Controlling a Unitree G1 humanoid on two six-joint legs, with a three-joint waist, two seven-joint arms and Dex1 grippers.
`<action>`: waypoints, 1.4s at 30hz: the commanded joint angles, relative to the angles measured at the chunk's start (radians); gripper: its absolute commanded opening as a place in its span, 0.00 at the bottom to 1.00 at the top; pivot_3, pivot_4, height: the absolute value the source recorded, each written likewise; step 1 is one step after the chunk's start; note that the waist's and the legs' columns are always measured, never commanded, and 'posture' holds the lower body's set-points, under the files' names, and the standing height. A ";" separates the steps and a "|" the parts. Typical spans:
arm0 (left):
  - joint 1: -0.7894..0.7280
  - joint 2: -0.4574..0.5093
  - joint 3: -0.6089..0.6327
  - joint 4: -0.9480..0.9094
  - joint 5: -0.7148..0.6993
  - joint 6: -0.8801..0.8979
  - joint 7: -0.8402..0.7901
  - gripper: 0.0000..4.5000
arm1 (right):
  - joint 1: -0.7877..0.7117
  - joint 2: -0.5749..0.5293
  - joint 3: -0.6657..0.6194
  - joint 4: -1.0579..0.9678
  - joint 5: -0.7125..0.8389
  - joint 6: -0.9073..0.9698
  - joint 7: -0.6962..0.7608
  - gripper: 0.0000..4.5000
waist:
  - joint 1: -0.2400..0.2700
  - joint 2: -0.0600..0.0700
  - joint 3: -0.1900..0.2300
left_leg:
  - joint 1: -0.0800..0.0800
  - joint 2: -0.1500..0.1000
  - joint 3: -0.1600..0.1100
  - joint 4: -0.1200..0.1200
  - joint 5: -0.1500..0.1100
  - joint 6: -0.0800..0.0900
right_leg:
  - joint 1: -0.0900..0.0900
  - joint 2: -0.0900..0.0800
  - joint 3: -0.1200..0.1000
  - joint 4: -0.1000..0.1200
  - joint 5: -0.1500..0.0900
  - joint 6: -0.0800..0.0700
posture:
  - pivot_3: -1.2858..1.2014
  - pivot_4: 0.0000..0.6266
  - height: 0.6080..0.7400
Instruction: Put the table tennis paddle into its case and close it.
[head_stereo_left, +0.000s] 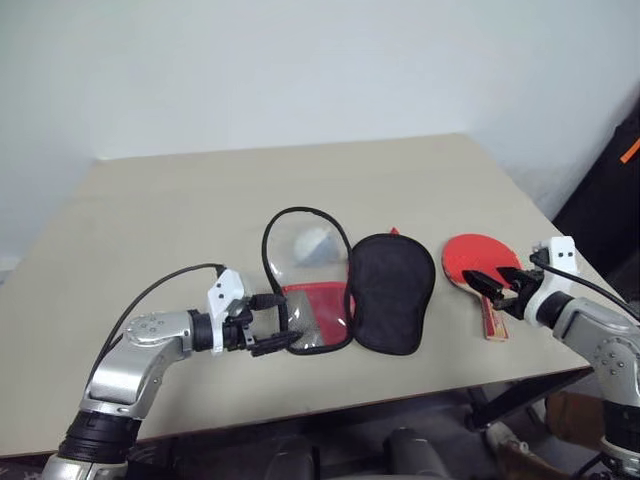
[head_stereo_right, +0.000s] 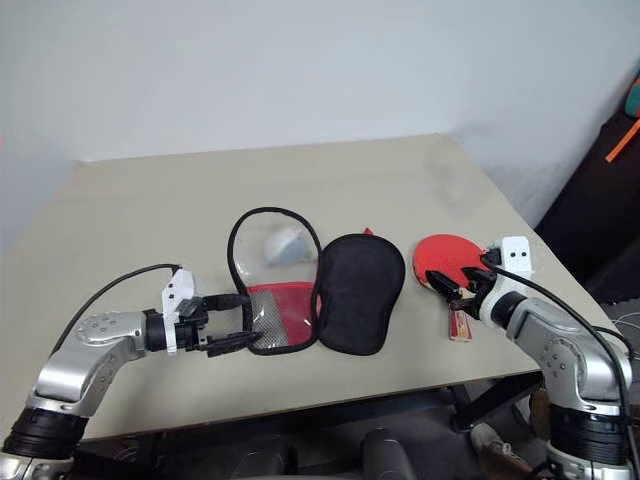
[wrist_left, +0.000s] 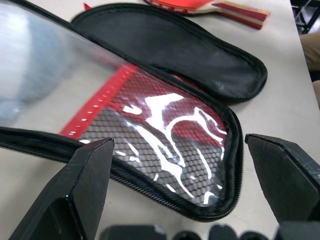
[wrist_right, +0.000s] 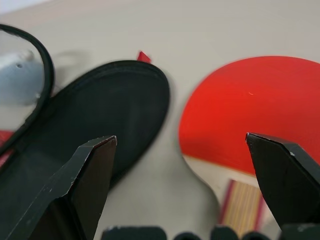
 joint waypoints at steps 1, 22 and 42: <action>-0.031 -0.012 -0.024 -0.005 0.008 -0.016 -0.019 0.99 | 0.014 -0.007 -0.039 -0.056 0.018 0.060 -0.038 1.00 | 0.000 -0.001 0.000 | 0.000 0.000 0.000 0.000 0.000 0.000 | 0.000 0.000 0.000 0.000 0.000 0.000 | 0.52 0.00 1.00; -0.060 -0.031 -0.060 0.004 0.040 0.003 -0.017 1.00 | -0.061 0.056 0.099 0.152 -0.170 0.129 -0.204 0.91 | -0.001 -0.005 0.000 | 0.001 0.000 -0.001 0.005 0.000 0.000 | 0.003 0.000 0.000 0.000 0.000 0.000 | 0.52 0.00 1.00; -0.050 -0.037 -0.060 -0.023 0.030 0.031 0.001 1.00 | -0.211 0.207 -0.110 0.032 -0.090 0.186 -0.295 0.26 | -0.002 -0.003 0.004 | -0.001 0.001 0.000 0.008 -0.002 -0.004 | 0.005 0.000 -0.001 -0.004 0.000 0.001 | 0.52 0.00 1.00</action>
